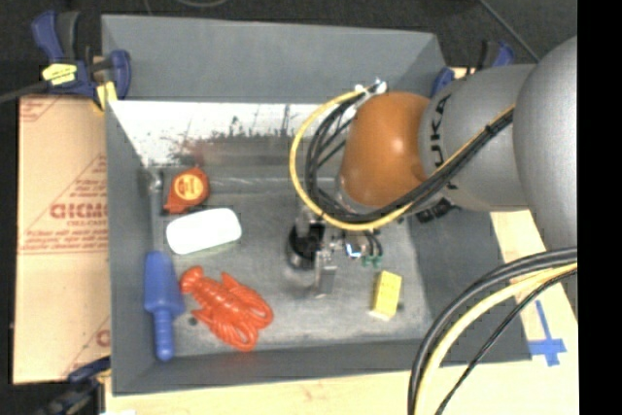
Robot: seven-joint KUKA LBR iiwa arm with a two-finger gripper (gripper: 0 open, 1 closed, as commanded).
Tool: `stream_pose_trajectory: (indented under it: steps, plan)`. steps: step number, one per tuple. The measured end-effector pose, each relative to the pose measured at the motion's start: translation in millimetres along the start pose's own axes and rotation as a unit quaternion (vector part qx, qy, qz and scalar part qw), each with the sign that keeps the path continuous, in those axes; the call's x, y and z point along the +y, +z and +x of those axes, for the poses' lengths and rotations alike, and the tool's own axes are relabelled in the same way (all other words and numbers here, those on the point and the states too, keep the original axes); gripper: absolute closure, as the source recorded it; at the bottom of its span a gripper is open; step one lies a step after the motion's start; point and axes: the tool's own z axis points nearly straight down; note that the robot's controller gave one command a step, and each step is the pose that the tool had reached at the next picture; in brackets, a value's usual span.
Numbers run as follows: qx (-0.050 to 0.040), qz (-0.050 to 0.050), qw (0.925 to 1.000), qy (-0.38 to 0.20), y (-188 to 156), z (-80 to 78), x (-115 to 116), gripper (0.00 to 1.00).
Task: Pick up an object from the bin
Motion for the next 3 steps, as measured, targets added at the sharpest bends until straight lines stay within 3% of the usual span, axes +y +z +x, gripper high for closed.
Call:
stream_pose_trajectory:
  steps: [1,3]
  plan:
    - [-0.0126,0.0,0.9987,0.049,8.1,-41.3,-12.6,1.0]
    - [-0.0126,0.0,0.9986,0.051,8.1,-41.3,-12.8,1.0]
